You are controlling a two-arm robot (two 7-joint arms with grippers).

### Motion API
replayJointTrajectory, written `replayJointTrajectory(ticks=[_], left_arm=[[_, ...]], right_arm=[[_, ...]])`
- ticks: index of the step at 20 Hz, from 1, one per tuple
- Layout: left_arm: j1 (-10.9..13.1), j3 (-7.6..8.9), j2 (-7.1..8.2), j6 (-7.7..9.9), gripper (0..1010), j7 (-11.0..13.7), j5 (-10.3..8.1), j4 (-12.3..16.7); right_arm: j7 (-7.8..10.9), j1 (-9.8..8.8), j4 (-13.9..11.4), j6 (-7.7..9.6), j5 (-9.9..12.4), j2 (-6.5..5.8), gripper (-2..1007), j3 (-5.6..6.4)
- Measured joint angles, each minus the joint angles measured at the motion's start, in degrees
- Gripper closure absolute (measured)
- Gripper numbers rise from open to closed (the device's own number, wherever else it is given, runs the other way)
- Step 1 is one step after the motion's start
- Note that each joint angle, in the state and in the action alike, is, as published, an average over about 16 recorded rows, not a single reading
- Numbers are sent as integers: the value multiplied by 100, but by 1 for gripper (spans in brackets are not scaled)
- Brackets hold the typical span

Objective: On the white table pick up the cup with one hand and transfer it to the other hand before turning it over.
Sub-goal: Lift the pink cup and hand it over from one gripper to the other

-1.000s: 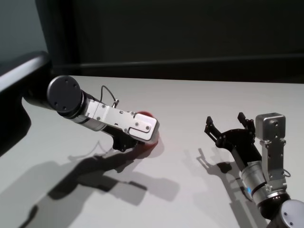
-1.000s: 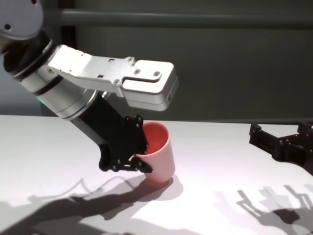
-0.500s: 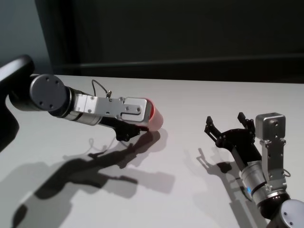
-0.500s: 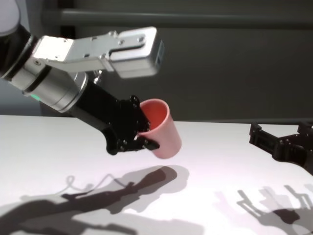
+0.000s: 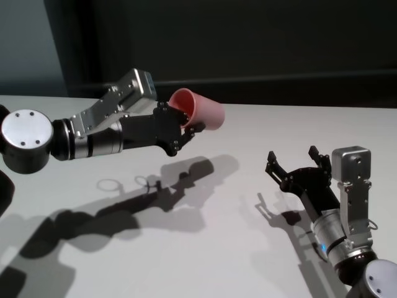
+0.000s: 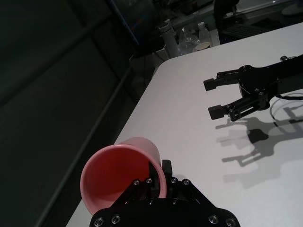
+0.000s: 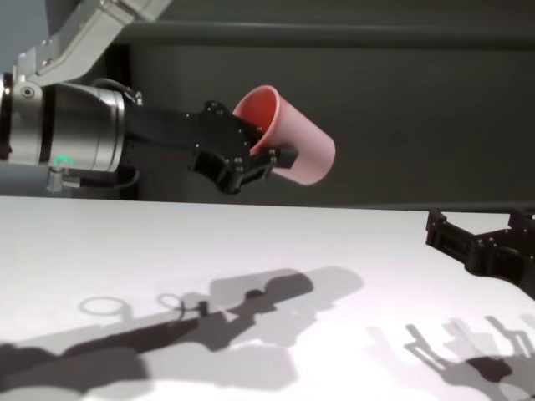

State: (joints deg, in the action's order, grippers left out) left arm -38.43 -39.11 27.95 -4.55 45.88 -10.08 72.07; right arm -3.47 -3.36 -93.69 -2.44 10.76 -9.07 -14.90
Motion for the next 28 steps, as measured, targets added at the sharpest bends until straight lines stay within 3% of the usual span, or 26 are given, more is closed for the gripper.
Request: replayJointTrajectory(ticks=[7,13,19,28], left_arm=[[154,512,-441,-260,958,29,-1087,-448],[64,700,-830,-391,958,190,-1734,-858],[-89,703,-1162,-484,958,418,-2125,-1232],[-276,626,-1534,-624,958,712,-2488,-1694]], right_arm=[[0,0,0,0,0,0,5,0],[0,0,0,0,0,0,5,0],[0,0,0,0,0,0,5,0],[0,0,0,0,0,0,5,0]])
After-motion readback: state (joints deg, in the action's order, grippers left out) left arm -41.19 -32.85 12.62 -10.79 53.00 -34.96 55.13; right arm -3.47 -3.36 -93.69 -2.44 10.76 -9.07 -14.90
